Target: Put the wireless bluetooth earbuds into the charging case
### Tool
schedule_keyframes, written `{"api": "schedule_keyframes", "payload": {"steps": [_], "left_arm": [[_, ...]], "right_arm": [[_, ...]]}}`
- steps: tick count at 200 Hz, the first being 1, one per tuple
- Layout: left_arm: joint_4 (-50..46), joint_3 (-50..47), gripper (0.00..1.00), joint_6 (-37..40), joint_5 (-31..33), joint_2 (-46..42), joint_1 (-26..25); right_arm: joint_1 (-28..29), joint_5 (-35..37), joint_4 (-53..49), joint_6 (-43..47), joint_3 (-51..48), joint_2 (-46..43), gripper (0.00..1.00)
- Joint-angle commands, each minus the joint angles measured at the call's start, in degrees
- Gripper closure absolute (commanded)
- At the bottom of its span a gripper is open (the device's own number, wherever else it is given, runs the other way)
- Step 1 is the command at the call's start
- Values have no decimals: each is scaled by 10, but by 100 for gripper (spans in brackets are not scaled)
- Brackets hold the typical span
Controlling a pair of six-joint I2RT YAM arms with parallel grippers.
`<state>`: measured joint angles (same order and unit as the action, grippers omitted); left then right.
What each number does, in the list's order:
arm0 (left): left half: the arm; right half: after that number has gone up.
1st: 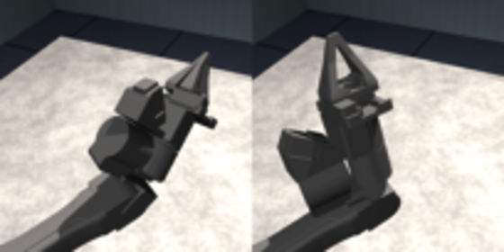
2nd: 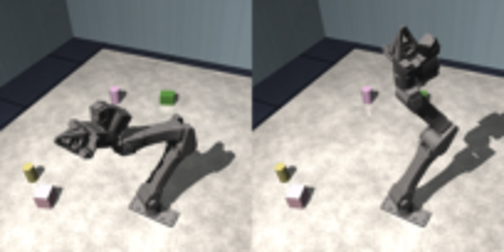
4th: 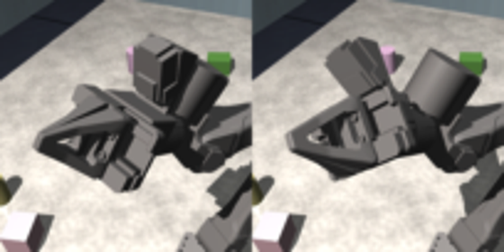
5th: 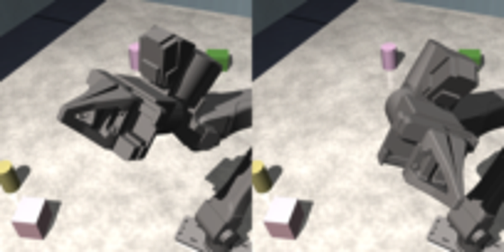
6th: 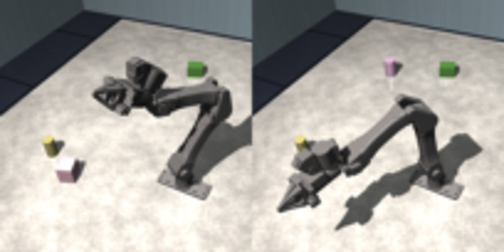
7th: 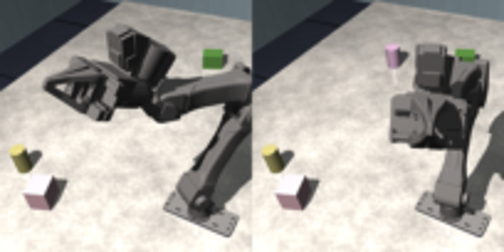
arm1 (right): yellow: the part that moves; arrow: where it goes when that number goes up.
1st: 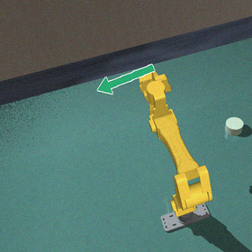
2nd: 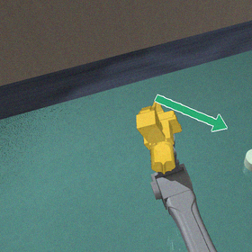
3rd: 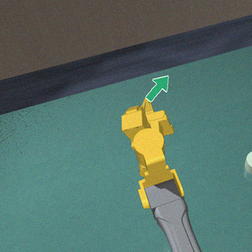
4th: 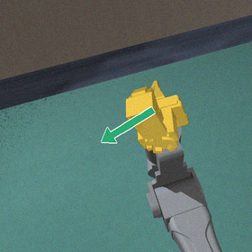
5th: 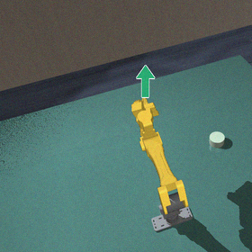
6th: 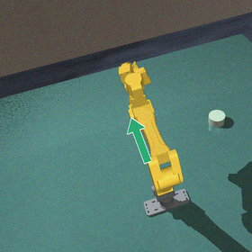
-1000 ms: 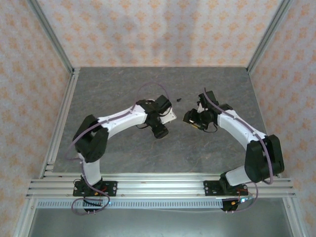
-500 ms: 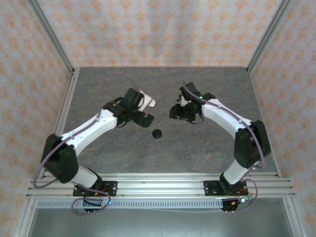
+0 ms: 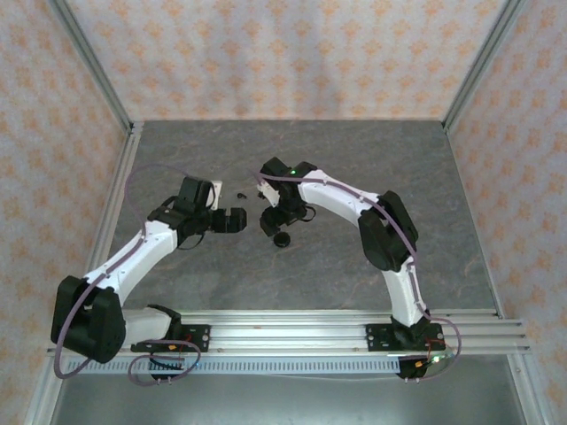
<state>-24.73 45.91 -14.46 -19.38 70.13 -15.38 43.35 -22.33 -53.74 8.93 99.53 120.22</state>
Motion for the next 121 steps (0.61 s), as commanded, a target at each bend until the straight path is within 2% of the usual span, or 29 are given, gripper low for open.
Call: {"api": "schedule_keyframes", "payload": {"steps": [1,74,121], "left_arm": [[34,-16,2,-25,-23,-33,-3],[27,-20,3,-30,14,-37,-2],[24,-21,3,-35,24,-37,-2]], "right_arm": [[6,1,-40,65,28,23,21],[36,33,-54,93,36,66,19],[45,95,-51,79,35,84,27]]}}
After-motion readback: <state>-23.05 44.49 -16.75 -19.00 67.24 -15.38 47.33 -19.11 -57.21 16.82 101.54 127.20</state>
